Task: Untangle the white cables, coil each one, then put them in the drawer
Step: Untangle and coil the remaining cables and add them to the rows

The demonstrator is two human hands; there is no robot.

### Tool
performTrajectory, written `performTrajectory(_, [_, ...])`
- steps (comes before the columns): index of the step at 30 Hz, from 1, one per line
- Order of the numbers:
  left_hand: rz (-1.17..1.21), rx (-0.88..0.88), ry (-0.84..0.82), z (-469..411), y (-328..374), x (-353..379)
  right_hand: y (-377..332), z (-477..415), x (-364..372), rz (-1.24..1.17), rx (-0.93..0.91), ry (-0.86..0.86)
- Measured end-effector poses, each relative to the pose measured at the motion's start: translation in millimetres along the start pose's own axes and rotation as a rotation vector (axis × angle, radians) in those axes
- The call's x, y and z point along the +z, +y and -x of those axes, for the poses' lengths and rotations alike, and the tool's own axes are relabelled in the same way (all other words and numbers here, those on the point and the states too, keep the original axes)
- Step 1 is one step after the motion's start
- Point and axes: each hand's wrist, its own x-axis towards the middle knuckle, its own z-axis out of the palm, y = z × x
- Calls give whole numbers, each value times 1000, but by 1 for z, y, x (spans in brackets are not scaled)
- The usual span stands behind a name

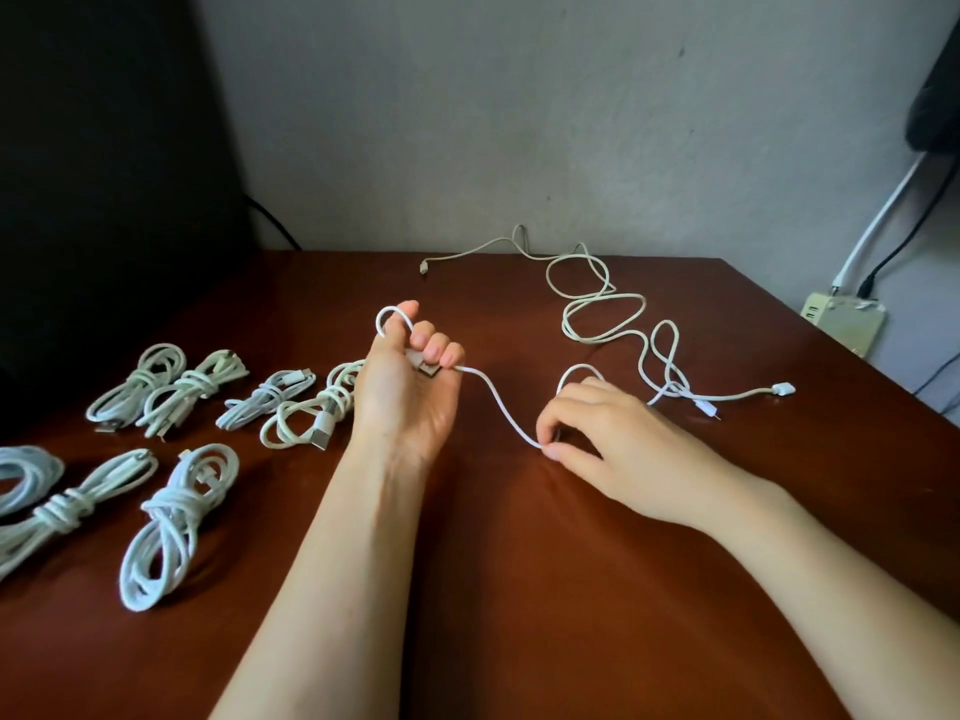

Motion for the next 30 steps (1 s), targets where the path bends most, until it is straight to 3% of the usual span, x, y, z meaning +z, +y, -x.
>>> performTrajectory(4, [-12,77,-3,1,-1,-1,-1,2,-2,90,-24,72])
performTrajectory(12, [25,105,31,6,-4,1,-13,1,-18,-80,-105,418])
performTrajectory(19, [-195,194,-9,10,-9,4,-14,2,-17,159,-221,621])
performTrajectory(24, [-352,208,-31,9,-13,4,-21,5,-18,251,-189,586])
performTrajectory(30, [-659,135,-175,18,-27,5,-24,5,-13,-48,-106,374])
